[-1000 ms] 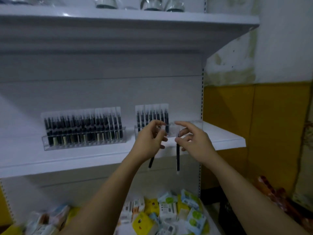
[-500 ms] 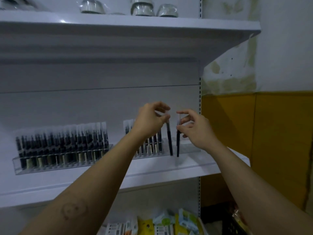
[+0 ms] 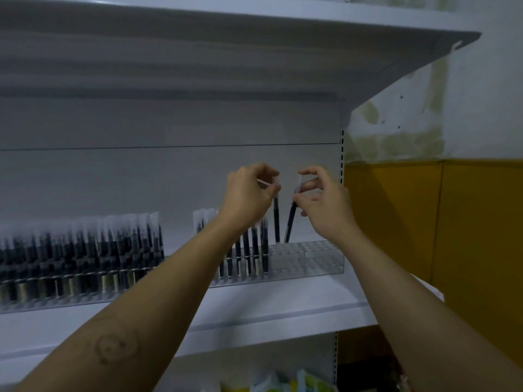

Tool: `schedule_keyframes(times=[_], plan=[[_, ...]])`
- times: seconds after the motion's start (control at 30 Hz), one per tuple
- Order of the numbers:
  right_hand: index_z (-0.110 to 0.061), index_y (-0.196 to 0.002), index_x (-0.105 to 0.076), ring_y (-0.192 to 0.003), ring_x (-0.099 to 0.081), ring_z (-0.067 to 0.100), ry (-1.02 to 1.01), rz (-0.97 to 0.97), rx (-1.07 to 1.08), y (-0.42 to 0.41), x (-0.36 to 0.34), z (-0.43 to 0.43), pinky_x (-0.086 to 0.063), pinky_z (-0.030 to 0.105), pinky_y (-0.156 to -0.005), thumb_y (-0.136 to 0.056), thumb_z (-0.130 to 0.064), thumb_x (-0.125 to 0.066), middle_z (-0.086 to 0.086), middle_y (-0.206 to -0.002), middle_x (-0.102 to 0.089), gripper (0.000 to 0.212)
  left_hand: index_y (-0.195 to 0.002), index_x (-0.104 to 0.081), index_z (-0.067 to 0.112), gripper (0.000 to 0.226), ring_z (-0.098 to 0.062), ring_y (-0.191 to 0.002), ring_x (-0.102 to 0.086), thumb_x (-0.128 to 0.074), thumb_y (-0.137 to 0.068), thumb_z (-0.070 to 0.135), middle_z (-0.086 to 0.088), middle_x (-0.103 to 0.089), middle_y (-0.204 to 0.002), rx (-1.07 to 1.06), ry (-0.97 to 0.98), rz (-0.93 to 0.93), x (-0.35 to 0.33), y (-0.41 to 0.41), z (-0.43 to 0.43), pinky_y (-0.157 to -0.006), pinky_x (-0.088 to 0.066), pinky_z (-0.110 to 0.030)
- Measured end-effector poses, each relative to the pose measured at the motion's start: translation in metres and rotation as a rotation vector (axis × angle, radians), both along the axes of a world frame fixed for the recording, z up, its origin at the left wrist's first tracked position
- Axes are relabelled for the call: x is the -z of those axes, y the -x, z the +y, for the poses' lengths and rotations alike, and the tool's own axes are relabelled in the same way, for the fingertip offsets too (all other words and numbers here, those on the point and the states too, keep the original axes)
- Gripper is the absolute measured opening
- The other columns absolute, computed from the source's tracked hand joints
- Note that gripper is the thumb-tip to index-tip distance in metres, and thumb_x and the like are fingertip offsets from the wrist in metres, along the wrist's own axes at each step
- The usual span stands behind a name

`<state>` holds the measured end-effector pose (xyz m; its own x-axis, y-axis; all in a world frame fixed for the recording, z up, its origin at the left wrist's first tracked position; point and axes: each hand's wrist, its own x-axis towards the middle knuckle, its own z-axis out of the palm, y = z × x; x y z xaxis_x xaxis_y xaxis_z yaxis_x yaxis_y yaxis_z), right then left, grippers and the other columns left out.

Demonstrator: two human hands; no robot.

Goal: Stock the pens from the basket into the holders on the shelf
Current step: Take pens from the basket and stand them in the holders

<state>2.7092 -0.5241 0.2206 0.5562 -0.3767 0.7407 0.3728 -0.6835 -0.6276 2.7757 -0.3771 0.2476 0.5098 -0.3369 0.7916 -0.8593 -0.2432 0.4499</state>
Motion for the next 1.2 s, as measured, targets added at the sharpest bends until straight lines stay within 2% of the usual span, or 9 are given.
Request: schedule_keyframes(times=[0.17, 0.3, 0.4, 0.53, 0.77, 0.9, 1.1, 1.2], plan=[[-0.037, -0.110, -0.052, -0.069, -0.065, 0.016, -0.013, 0.006, -0.002, -0.018, 0.007, -0.010, -0.058, 0.046, -0.061, -0.086, -0.013, -0.069, -0.010, -0.087, -0.061, 0.038, -0.099, -0.065, 0.018, 0.012, 0.003, -0.073, -0.061, -0.068, -0.088, 0.018, 0.010, -0.062, -0.087, -0.023, -0.010, -0.017, 0.004, -0.017, -0.013, -0.056, -0.044, 0.000], [-0.035, -0.111, -0.054, -0.072, -0.065, 0.018, -0.049, 0.004, -0.012, -0.030, 0.010, -0.019, -0.058, 0.048, -0.061, -0.086, -0.011, -0.069, -0.007, -0.088, -0.062, 0.038, -0.099, -0.065, 0.020, 0.011, 0.001, -0.075, -0.062, -0.068, -0.089, 0.020, 0.007, -0.064, -0.092, -0.038, -0.036, -0.013, 0.009, -0.026, -0.020, -0.057, -0.045, -0.004], [-0.036, -0.109, -0.054, -0.071, -0.066, 0.019, -0.054, 0.007, -0.030, -0.037, 0.011, -0.023, -0.057, 0.049, -0.061, -0.085, -0.011, -0.070, -0.007, -0.087, -0.063, 0.038, -0.097, -0.065, 0.021, 0.010, 0.006, -0.071, -0.061, -0.070, -0.088, 0.021, 0.013, -0.063, -0.086, -0.041, -0.044, -0.021, 0.008, -0.029, -0.019, -0.054, -0.044, -0.001], [-0.037, -0.109, -0.054, -0.070, -0.066, 0.018, -0.030, 0.019, -0.064, -0.042, 0.011, -0.024, -0.058, 0.048, -0.064, -0.085, -0.011, -0.070, -0.008, -0.087, -0.063, 0.039, -0.095, -0.064, 0.023, 0.011, 0.009, -0.069, -0.059, -0.070, -0.087, 0.020, 0.020, -0.058, -0.080, -0.030, -0.078, -0.049, 0.009, -0.029, -0.017, -0.057, -0.043, 0.002], [-0.037, -0.111, -0.053, -0.079, -0.066, 0.016, -0.025, 0.013, -0.084, -0.042, 0.012, -0.024, -0.059, 0.045, -0.071, -0.086, -0.011, -0.069, -0.007, -0.090, -0.064, 0.039, -0.093, -0.065, 0.024, 0.009, 0.007, -0.071, -0.062, -0.070, -0.087, 0.020, 0.018, -0.062, -0.082, -0.039, -0.053, -0.053, 0.009, -0.027, -0.012, -0.059, -0.046, -0.001], [-0.037, -0.111, -0.054, -0.077, -0.066, 0.014, -0.027, 0.005, -0.083, -0.043, 0.012, -0.024, -0.059, 0.043, -0.070, -0.086, -0.011, -0.069, -0.009, -0.088, -0.064, 0.039, -0.094, -0.066, 0.021, 0.008, 0.003, -0.073, -0.064, -0.070, -0.087, 0.020, 0.011, -0.066, -0.087, -0.051, -0.036, -0.047, 0.009, -0.028, -0.010, -0.061, -0.048, -0.006], [-0.036, -0.110, -0.054, -0.073, -0.065, 0.012, -0.035, -0.034, -0.081, -0.044, 0.009, -0.023, -0.060, 0.037, -0.066, -0.085, -0.012, -0.070, -0.009, -0.087, -0.064, 0.038, -0.092, -0.065, 0.025, 0.011, 0.007, -0.071, -0.064, -0.071, -0.086, 0.019, 0.017, -0.064, -0.084, -0.049, -0.001, -0.006, 0.009, -0.030, -0.001, -0.056, -0.049, -0.005], [-0.037, -0.109, -0.054, -0.073, -0.066, 0.014, -0.021, -0.017, -0.090, -0.044, 0.010, -0.022, -0.060, 0.039, -0.066, -0.086, -0.011, -0.069, -0.008, -0.088, -0.064, 0.038, -0.091, -0.064, 0.028, 0.011, 0.011, -0.071, -0.062, -0.070, -0.086, 0.020, 0.019, -0.063, -0.083, -0.052, -0.023, 0.003, 0.012, -0.029, 0.000, -0.056, -0.049, -0.005]])
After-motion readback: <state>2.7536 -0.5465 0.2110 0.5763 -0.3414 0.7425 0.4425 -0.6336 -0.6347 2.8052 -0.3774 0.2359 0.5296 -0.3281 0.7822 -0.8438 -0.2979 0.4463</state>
